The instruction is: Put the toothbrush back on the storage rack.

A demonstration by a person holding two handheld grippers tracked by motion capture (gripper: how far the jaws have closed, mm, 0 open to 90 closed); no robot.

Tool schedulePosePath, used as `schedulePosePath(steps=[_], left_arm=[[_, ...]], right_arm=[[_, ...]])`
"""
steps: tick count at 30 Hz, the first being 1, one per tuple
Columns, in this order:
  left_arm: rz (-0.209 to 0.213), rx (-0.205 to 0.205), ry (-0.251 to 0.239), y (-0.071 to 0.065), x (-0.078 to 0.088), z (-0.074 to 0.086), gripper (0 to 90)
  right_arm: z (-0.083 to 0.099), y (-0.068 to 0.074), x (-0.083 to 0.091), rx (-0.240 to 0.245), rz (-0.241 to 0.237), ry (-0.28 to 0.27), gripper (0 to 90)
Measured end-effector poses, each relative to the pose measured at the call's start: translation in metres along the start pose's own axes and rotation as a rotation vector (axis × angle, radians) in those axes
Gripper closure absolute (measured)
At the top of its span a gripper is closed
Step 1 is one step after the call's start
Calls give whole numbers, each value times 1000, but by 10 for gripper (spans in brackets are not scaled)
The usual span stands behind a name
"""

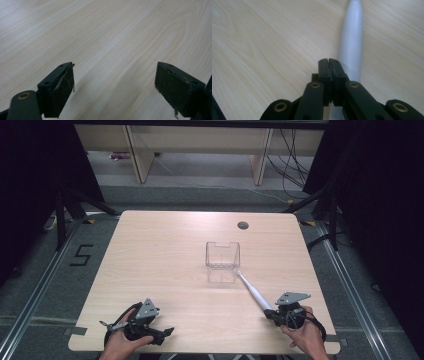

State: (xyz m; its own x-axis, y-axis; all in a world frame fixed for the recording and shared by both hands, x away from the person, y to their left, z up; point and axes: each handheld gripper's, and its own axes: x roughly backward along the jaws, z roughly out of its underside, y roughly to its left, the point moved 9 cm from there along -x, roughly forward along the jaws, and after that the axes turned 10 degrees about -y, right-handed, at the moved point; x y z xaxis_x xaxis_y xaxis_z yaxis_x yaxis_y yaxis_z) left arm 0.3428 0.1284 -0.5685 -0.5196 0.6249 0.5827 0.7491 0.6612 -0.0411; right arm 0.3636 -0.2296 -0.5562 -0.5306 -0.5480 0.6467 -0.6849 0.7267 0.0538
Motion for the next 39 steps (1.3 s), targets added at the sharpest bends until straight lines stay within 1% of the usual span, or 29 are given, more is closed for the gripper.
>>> schedulePosePath(steps=[2, 3, 4, 5, 6, 7, 8, 9, 11, 12, 13, 15, 16, 17, 19, 20, 21, 22, 23, 26, 27, 29, 30, 31, 33, 35, 37, 38, 39], left_arm=[[0, 1, 1, 0, 0, 0, 153], [0, 1, 2, 0, 0, 0, 153], [1, -1, 4, 0, 0, 0, 152], [2, -2, 4, 0, 0, 0, 152], [2, -2, 4, 0, 0, 0, 152], [2, -2, 4, 0, 0, 0, 153], [1, 0, 2, 0, 0, 0, 153], [1, 1, 2, 0, 0, 0, 153], [0, 0, 1, 0, 0, 0, 153], [1, 0, 2, 0, 0, 0, 152], [1, -1, 4, 0, 0, 0, 153], [2, 0, 5, 0, 0, 0, 153], [3, -2, 5, 0, 0, 0, 153], [4, -4, 6, 0, 0, 0, 153], [3, -3, 5, 0, 0, 0, 152], [3, -4, 6, 0, 0, 0, 153], [4, -4, 6, 0, 0, 0, 152], [4, -5, 7, 0, 0, 0, 153], [5, -4, 7, 0, 0, 1, 153], [9, 2, 4, -1, -1, 0, 153], [9, 2, 5, -1, -1, 0, 152], [9, 2, 5, -1, -1, 0, 153], [9, 1, 6, -1, -1, 1, 153], [8, 2, 5, -1, -1, 1, 153], [7, 3, 5, -1, -1, 1, 153], [6, 4, 5, -1, -1, 1, 153], [3, -3, 8, 0, -1, 1, 153], [6, 4, 3, 0, -1, 0, 153], [0, -2, 9, 1, -1, 1, 152]], right_arm=[[0, -3, 0, 0, 15, -12, 887], [2, -1, 4, -40, 9, 26, 888], [2, -5, 4, -12, 19, 23, 888], [0, -9, 2, 9, 30, -14, 888], [1, -9, 4, -9, 25, 10, 887], [1, -10, 4, -24, 31, 1, 887], [2, -12, 6, -25, 35, 16, 888], [2, -14, 5, -11, 39, 3, 888], [4, -14, 8, -50, 41, 34, 887], [3, -20, 7, 3, 49, 14, 887], [1, -20, 5, -9, 50, -13, 887], [3, -24, 8, -6, 59, 5, 887], [3, -23, 6, -32, 62, -10, 887], [4, -22, 9, -46, 50, 20, 887], [4, -22, 10, -56, 49, 25, 885], [1, -23, 8, -48, 57, -11, 884], [1, -20, 9, -68, 48, -1, 884], [0, -22, 10, -45, 60, -8, 883], [0, -18, 10, -77, 46, 1, 883], [-4, -18, 9, -33, 51, -16, 880], [-4, -15, 9, -50, 45, -9, 880], [-8, -18, 11, -8, 46, -3, 878], [-11, -16, 10, -14, 49, -29, 876], [-10, -13, 13, -48, 48, 9, 873], [-15, -16, 14, -8, 52, 0, 862], [-19, -15, 15, -14, 66, 6, 831], [-24, -17, 16, 9, 77, 6, 779], [-29, -20, 14, 25, 91, -22, 755], [-30, -21, 15, 40, 96, -1, 726]])
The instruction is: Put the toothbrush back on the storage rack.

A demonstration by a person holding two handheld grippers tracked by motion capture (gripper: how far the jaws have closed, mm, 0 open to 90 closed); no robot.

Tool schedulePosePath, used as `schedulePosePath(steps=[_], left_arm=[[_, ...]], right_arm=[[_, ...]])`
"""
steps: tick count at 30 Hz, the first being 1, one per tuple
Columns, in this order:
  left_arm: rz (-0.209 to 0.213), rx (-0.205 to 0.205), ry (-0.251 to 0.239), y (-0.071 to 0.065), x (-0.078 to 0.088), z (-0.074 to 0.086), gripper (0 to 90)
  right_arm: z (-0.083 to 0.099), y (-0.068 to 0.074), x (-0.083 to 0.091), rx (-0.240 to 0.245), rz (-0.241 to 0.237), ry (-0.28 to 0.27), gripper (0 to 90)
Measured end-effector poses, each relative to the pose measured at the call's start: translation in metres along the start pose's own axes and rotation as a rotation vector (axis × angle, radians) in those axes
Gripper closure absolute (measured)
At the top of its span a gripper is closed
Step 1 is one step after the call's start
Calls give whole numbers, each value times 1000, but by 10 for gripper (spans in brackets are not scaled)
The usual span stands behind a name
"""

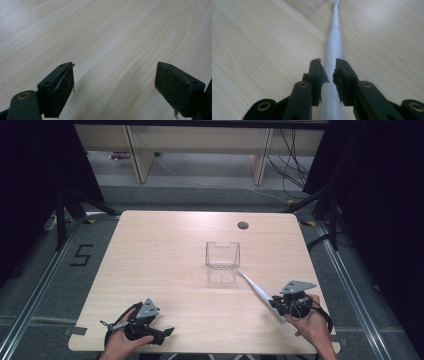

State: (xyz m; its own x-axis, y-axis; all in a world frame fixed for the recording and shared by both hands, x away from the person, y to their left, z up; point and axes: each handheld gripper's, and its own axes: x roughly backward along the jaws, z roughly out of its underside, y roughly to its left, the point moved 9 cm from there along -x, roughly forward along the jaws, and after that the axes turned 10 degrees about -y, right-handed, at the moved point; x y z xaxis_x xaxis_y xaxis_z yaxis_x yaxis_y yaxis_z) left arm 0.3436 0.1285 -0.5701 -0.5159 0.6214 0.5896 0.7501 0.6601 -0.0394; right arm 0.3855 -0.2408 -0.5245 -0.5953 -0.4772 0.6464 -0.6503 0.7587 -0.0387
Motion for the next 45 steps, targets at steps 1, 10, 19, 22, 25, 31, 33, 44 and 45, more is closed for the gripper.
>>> schedulePosePath(steps=[1, 10, 19, 22, 25, 31, 33, 44, 45], left_arm=[[1, 1, 1, 0, 0, 0, 152], [0, -1, 0, 1, 0, 0, 153], [3, 2, -3, 0, 0, 0, 153], [3, 2, -4, 0, 0, -1, 152], [2, 0, -2, 0, 1, 0, 153], [5, 8, -7, -1, 1, -1, 153], [6, 5, -6, -1, 1, -1, 153], [4, 2, -6, 0, 1, -1, 153], [1, 2, -5, 0, 1, -1, 153]], right_arm=[[-1, -1, 0, 11, -5, 15, 694], [-16, -10, -14, 18, 11, 118, 588], [-18, -13, -36, 34, 0, 222, 564], [-17, -12, -41, 50, -17, 273, 551], [-17, -14, -48, 62, -31, 306, 548], [-17, -16, -58, 44, -51, 361, 544], [-18, -18, -58, 22, -30, 386, 552], [-15, -19, -68, 45, -66, 420, 577], [-14, -19, -69, 34, -58, 430, 580]])
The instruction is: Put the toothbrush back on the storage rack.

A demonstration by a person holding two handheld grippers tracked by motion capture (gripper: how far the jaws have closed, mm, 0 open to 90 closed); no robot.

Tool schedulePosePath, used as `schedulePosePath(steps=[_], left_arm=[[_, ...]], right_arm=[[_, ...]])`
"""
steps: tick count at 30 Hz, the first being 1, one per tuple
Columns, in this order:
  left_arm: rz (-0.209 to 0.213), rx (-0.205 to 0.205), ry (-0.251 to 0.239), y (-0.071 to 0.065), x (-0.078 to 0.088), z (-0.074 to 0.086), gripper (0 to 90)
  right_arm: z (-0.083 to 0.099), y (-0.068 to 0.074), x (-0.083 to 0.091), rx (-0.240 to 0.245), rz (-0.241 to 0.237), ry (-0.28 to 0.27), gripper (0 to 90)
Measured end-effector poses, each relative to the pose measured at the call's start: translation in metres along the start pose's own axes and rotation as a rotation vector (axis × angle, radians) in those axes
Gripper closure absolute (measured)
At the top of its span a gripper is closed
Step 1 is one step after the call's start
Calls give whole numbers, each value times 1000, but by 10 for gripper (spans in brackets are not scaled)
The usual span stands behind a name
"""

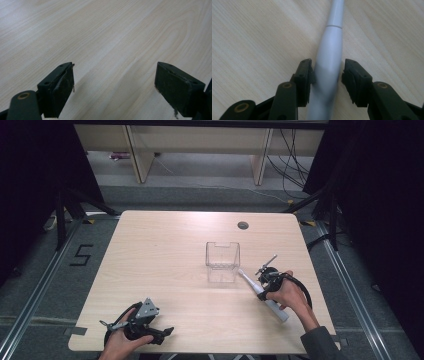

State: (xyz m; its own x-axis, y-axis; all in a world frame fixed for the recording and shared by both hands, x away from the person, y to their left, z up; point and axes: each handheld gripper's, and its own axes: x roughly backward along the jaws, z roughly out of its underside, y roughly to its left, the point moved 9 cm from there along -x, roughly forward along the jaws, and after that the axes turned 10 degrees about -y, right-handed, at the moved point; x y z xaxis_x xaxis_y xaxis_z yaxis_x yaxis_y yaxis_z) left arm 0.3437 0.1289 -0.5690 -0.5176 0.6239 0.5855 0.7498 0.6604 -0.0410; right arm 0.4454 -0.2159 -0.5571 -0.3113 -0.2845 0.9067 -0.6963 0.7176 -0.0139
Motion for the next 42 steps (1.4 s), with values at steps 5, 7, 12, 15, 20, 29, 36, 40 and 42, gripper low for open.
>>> schedulePosePath(steps=[5, 7, 12, 15, 20, 29, 36, 40, 42], left_arm=[[4, 2, 4, 0, 0, 0, 153], [10, 2, 6, -1, 0, 0, 153], [3, 3, -2, 0, 0, 0, 153], [10, 1, 0, -1, 0, 0, 153], [3, -2, 0, 0, 0, 0, 153], [4, -2, 0, 0, 0, 0, 153], [5, -1, -1, 0, 0, 0, 153], [6, -1, 1, -1, -1, 0, 153], [13, -1, 4, -1, 0, 0, 153]], right_arm=[[-3, -2, -4, 1, -12, 23, 597], [-5, -2, -4, 5, -15, 36, 608], [-6, -2, -8, 3, -11, 69, 618], [-8, -2, -10, 5, -15, 88, 623], [-9, 0, -10, 11, -12, 140, 649], [-7, -1, -8, -6, 3, 197, 664], [-3, -8, -2, -10, 2, 183, 666], [0, -17, 6, -44, 16, 146, 667], [-1, -23, 9, -14, 7, 88, 667]])
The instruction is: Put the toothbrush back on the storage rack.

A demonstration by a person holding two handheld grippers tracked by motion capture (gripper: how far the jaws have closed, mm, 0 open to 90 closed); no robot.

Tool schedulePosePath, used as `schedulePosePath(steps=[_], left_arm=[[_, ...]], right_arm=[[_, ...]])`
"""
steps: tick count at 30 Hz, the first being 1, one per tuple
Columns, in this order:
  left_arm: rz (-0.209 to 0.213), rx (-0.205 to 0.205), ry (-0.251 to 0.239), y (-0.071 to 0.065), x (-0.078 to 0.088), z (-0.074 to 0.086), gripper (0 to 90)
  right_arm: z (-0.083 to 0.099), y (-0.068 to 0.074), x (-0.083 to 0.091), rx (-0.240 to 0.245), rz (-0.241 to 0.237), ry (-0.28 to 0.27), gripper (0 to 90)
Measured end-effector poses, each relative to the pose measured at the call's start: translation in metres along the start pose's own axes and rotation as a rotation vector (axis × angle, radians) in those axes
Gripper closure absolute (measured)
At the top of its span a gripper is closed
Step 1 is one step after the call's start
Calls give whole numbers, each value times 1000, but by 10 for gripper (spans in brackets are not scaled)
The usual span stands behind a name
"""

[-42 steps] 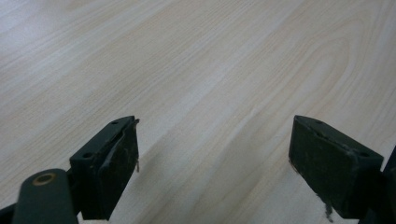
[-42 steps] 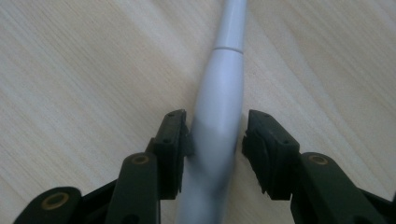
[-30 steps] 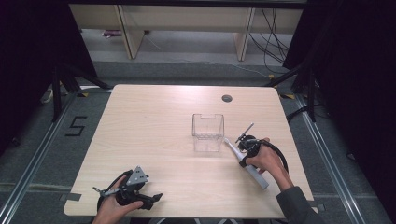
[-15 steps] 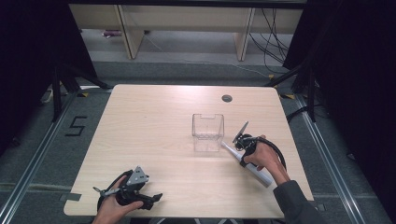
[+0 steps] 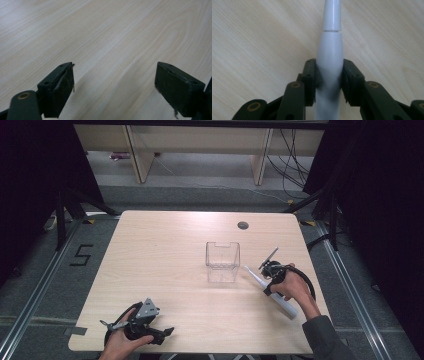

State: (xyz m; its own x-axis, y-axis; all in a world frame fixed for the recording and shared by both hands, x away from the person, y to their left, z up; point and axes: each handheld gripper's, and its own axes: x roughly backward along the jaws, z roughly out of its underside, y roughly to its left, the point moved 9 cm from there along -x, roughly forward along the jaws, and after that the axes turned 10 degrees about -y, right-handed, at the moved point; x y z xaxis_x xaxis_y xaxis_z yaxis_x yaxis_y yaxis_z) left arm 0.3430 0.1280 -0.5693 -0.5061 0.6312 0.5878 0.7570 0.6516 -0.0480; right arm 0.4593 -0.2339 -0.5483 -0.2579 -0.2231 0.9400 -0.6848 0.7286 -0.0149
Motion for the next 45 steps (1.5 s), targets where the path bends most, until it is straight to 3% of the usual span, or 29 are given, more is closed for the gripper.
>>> schedulePosePath(steps=[6, 10, 13, 14, 15, 18, 22, 23, 25, 26, 28, 30, 32, 33, 34, 35, 36, 38, 43, 44, 45], left_arm=[[-9, 3, 6, 0, -1, 1, 153], [-10, 2, 4, 1, -1, 0, 153], [-8, -1, 3, 1, 0, 0, 153], [-8, 0, 3, 1, 0, 0, 153], [-11, 5, 3, 1, 0, 0, 153], [-9, 0, 5, 2, 0, 0, 154], [-18, 9, -3, 4, 1, 0, 154], [-14, 18, -8, 3, 1, -1, 154], [-14, 10, -3, 3, 0, 0, 154], [-13, 6, 0, 3, 0, 0, 154], [-6, 7, 1, 2, 0, 0, 154], [-10, 11, -4, 3, 0, 0, 154], [-18, 8, 1, 4, 1, 0, 154], [-18, 11, 0, 4, 0, 0, 154], [-11, 11, -4, 3, 0, 0, 154], [-7, 7, 1, 3, 0, 0, 154], [-7, 10, 0, 3, 0, 0, 154], [-11, 5, 8, 3, -1, 1, 153], [-7, 9, 0, 3, 1, 0, 153], [-14, 25, -5, 2, 0, 0, 153], [-16, 10, -3, 4, 1, 0, 153]], right_arm=[[-2, -5, 21, -57, -15, -88, 667], [-7, -12, 38, -89, 0, -157, 668], [-12, -14, 49, -121, -10, -225, 667], [-14, -18, 53, -111, -7, -256, 668], [-16, -16, 57, -137, -21, -281, 668], [-21, -23, 67, -137, -14, -363, 667], [-25, -29, 74, -170, 0, -452, 667], [-27, -31, 74, -188, 8, -498, 667], [-26, -31, 76, -203, -2, -498, 667], [-27, -34, 77, -197, 21, -517, 667], [-30, -31, 78, -225, 7, -552, 667], [-31, -32, 83, -208, 8, -571, 667], [-36, -34, 86, -186, 12, -630, 667], [-38, -32, 88, -207, 0, -639, 667], [-42, -33, 89, -187, 5, -681, 667], [-45, -33, 91, -196, 6, -715, 667], [-46, -33, 93, -193, 2, -714, 667], [-52, -30, 94, -232, -9, -766, 667], [-63, -28, 99, -213, -9, -816, 667], [-65, -27, 100, -219, -7, -829, 667], [-66, -28, 101, -206, -3, -818, 667]])
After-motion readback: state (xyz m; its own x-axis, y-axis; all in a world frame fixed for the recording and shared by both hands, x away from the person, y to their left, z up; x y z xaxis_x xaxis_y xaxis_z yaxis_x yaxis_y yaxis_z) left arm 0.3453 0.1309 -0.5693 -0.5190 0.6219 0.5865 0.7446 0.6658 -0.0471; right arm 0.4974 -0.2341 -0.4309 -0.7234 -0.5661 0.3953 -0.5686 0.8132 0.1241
